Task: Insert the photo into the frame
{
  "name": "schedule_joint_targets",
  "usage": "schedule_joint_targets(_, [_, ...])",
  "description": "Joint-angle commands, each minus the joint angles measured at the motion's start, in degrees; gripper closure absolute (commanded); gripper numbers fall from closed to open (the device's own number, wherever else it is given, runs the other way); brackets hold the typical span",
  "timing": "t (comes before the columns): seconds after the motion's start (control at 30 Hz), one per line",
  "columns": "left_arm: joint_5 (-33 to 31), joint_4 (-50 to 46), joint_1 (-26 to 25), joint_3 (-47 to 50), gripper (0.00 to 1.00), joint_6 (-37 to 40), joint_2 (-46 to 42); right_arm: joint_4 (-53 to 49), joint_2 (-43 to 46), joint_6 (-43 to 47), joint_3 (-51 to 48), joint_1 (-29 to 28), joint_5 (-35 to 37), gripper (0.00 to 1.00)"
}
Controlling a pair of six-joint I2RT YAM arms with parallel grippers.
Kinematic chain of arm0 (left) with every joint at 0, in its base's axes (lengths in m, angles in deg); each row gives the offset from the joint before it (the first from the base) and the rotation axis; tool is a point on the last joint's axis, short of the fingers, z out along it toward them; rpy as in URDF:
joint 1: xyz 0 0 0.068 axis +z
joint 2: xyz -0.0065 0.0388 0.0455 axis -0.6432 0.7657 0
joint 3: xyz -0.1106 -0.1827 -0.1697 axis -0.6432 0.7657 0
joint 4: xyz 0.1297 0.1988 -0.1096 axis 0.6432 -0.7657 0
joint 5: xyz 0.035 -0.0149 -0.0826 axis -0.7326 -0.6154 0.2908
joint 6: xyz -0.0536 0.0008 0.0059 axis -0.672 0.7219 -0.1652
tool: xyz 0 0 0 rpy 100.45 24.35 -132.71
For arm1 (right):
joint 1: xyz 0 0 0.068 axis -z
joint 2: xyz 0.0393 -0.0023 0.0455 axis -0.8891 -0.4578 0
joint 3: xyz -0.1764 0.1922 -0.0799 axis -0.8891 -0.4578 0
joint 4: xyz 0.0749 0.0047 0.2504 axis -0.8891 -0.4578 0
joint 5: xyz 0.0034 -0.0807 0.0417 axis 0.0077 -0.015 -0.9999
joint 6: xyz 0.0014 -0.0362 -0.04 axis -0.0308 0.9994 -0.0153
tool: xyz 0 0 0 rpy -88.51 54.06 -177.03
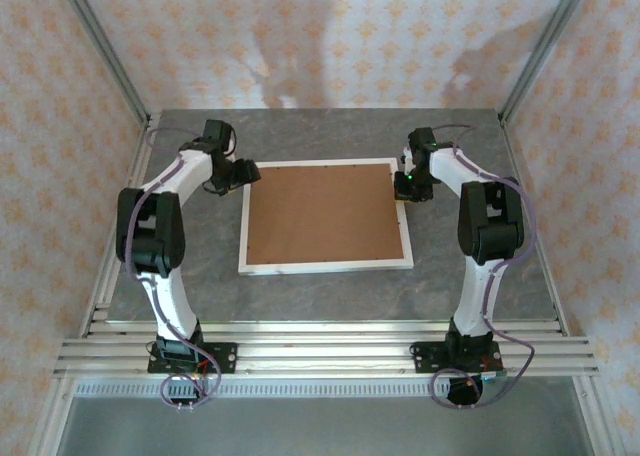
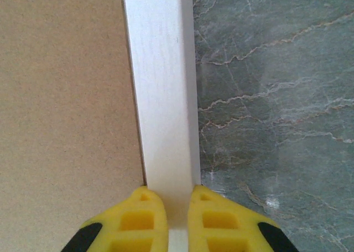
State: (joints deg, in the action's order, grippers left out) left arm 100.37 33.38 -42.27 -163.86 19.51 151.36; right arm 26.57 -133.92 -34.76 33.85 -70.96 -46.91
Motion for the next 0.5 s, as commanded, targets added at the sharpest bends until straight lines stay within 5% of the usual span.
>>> schedule_joint_targets(0.0, [-0.52, -3.90, 0.21, -5.42, 0.32, 2.53, 4.09, -1.21, -3.07, -0.96, -1.20, -0.41, 2.80, 0.89])
schedule_joint_targets(0.47, [-5.57, -8.47, 0.28, -8.89, 0.41, 4.58, 8.34, -1.05, -3.56, -0.89, -1.21, -0.41, 3.02, 0.89])
